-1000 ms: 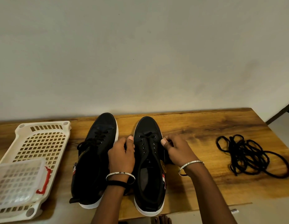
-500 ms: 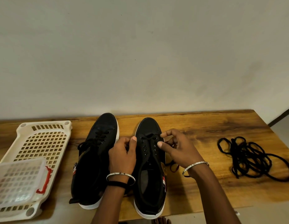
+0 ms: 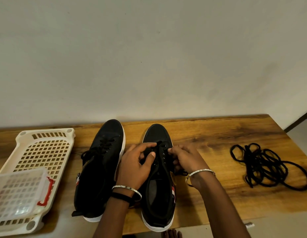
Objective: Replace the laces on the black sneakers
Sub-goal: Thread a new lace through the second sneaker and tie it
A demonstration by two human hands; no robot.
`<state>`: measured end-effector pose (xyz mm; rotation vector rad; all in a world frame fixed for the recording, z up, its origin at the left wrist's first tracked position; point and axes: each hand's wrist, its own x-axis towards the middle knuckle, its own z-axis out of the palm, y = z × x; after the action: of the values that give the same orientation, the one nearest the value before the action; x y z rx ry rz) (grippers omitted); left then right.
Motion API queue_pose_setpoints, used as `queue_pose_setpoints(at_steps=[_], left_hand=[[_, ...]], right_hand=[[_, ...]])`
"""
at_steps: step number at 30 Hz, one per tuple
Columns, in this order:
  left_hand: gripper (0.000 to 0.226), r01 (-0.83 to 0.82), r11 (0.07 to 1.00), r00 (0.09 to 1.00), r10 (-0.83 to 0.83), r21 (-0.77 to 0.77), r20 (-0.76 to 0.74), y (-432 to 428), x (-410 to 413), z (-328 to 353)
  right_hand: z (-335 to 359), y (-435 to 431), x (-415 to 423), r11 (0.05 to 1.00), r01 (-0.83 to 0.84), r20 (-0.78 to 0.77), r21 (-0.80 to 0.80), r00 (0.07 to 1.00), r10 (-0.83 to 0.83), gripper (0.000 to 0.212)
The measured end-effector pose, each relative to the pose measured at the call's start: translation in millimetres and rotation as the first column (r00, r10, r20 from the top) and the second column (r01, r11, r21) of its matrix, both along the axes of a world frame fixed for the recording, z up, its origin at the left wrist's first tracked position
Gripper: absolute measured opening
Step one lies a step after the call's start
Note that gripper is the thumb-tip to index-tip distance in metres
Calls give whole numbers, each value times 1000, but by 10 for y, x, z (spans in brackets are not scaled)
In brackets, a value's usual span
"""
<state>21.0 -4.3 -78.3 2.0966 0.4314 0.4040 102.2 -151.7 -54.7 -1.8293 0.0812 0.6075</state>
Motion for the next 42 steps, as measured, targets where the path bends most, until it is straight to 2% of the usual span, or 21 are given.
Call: queue_pose_setpoints(at_steps=[4,7,12,14,18,20,25,29,32,35,38,42], left_hand=[[30,-14,1000,1000,14,-15,-15,-15,0,26],[35,9,1000,999,-10,-22,-45,-11,-17,58],[51,26,996,996,-32,-83,-79,15,-55,117],[43,-20,998,999,17,-62,-48,28,-52,112],[23,-165,966,983,146,198,108,-20,-48,167],[22,-168,946,973,114,277,201,-82,-43,217],[24,39,913,971,-131,407,202,-322,-3,265],[17,-12,930,979,-64,367,195,-296,57,211],[13,-111,952,988,73,286,139,-228,82,191],[13,-161,959,986,144,233,86,-170,97,151],[12,-197,971,978,185,138,94,-144,99,143],[8,-252,968,964,249,20,91,-171,119,127]], right_hand=[[-11,77,-3,996,83,-29,-16,996,-84,27],[-18,53,14,997,64,-76,-51,995,-68,28],[97,-137,81,990,25,-217,137,976,5,32],[145,-251,107,972,20,-197,235,980,28,32],[252,-438,125,910,-35,-109,413,990,88,31],[323,-450,96,882,-98,-53,461,989,137,31],[413,-370,-47,851,-330,71,408,941,331,32],[412,-444,-30,843,-362,71,398,928,365,32],[404,-623,83,828,-270,28,491,955,294,33],[409,-864,202,769,-68,-49,636,991,128,31],[432,-1036,274,652,151,-168,743,985,-37,28],[426,-1113,320,472,271,-248,839,962,-111,32]])
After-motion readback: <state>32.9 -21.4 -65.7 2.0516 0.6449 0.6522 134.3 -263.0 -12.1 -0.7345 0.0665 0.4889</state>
